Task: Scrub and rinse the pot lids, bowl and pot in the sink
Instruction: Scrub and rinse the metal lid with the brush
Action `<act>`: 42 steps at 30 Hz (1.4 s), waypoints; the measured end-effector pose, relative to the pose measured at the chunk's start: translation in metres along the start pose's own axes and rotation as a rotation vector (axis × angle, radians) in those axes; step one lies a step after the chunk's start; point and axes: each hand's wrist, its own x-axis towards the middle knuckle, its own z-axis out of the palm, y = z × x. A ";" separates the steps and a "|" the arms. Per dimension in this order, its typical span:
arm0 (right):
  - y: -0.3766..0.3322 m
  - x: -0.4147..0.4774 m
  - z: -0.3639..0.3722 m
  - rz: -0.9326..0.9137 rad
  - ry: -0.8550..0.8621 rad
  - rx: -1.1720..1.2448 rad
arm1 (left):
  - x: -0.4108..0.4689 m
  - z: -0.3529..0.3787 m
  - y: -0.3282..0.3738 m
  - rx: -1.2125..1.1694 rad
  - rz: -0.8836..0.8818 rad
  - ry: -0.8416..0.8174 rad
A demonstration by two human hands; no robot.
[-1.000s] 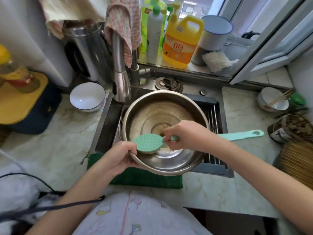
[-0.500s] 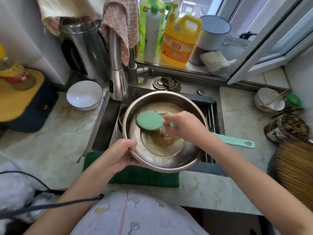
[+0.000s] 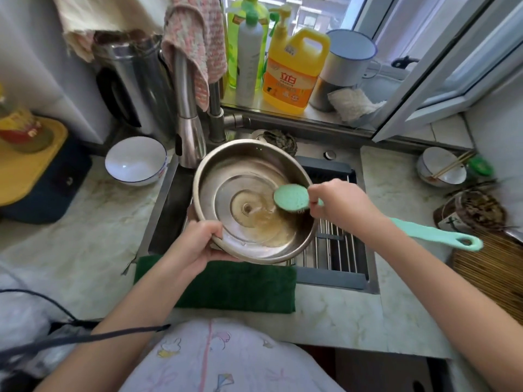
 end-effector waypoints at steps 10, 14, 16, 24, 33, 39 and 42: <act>0.003 -0.019 0.030 0.042 0.034 0.225 | 0.009 0.010 -0.006 -0.074 0.033 -0.025; 0.000 -0.020 0.036 0.039 -0.065 0.192 | 0.013 0.011 -0.012 -0.094 0.072 0.008; 0.006 -0.015 0.036 0.071 -0.002 0.138 | 0.012 0.013 -0.012 -0.100 0.098 -0.001; 0.027 0.008 0.006 -0.186 -0.185 -0.049 | 0.005 0.015 -0.002 0.027 0.044 0.012; 0.004 0.086 -0.017 -0.650 0.370 -0.503 | 0.021 0.018 -0.005 0.063 -0.151 -0.048; 0.006 0.083 -0.013 -0.374 0.128 -0.418 | 0.030 0.002 -0.001 0.008 -0.125 0.019; 0.011 0.072 -0.012 -0.114 -0.249 -0.216 | 0.035 -0.002 0.004 -0.016 -0.101 0.061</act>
